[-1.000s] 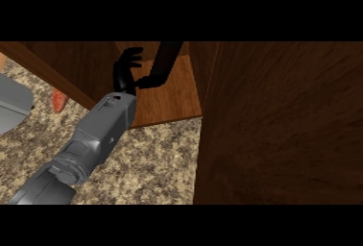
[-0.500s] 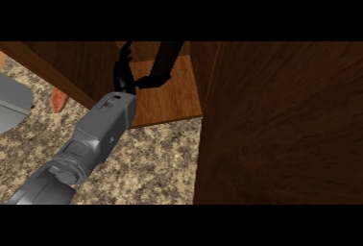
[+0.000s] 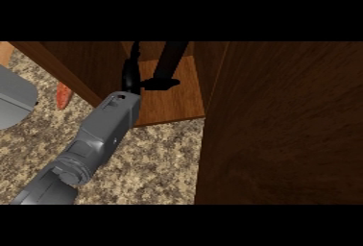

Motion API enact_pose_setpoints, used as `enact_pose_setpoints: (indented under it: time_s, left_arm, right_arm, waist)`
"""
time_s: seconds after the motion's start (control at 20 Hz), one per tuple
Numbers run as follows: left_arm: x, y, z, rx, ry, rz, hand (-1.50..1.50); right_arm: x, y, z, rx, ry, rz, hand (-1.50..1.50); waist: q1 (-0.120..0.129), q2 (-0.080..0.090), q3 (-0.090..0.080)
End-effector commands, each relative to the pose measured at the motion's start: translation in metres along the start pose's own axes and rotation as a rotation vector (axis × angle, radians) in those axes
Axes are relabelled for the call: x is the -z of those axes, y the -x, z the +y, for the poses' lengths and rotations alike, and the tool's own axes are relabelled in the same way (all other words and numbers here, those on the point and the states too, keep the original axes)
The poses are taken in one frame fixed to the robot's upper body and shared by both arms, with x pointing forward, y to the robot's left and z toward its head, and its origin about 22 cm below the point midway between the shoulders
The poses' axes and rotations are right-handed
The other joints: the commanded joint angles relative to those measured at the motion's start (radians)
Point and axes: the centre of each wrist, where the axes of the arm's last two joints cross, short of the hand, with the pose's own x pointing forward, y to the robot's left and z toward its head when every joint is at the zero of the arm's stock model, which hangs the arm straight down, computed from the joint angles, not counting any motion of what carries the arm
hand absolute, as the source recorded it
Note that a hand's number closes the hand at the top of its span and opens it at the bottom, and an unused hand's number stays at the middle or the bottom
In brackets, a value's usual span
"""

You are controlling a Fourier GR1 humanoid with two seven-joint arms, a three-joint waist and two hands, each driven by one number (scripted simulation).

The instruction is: Pick up the wine, place it into the cabinet and close the cabinet

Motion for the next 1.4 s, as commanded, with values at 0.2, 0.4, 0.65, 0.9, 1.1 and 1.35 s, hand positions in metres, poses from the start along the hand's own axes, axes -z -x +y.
enact_pose_setpoints:
  time_s: [0.2, 0.4, 0.65, 0.9, 1.1, 1.35]
  left_arm:
    - [0.021, -0.024, 0.022, -0.310, 0.190, -0.209, -1.50]
    - [0.021, -0.014, 0.033, -0.458, 0.253, -0.240, -1.50]
    - [0.006, -0.037, -0.017, -0.514, 0.355, -0.207, -1.50]
    - [-0.010, -0.039, -0.033, -0.494, 0.391, -0.236, -1.50]
    - [-0.026, -0.068, -0.054, -0.532, 0.444, -0.266, -1.50]
    - [-0.063, -0.090, -0.069, -0.536, 0.515, -0.275, -1.50]
  right_arm:
    - [-0.008, -0.002, -0.003, 0.004, 0.047, 0.007, -1.50]
    - [-0.011, -0.005, -0.002, 0.001, 0.074, 0.012, -1.50]
    - [-0.004, -0.008, -0.002, -0.028, 0.093, 0.043, -1.50]
    - [-0.029, -0.013, -0.010, -0.033, 0.129, 0.032, -1.50]
    - [-0.018, -0.006, 0.004, -0.027, 0.132, 0.064, -1.50]
    - [-0.014, -0.014, -0.001, -0.020, 0.104, 0.060, -1.50]
  waist:
    - [0.078, -0.038, 0.008]
    - [0.099, -0.045, 0.009]
    - [0.138, -0.062, 0.011]
    - [0.151, -0.070, 0.012]
    - [0.173, -0.077, 0.012]
    - [0.164, -0.078, 0.012]
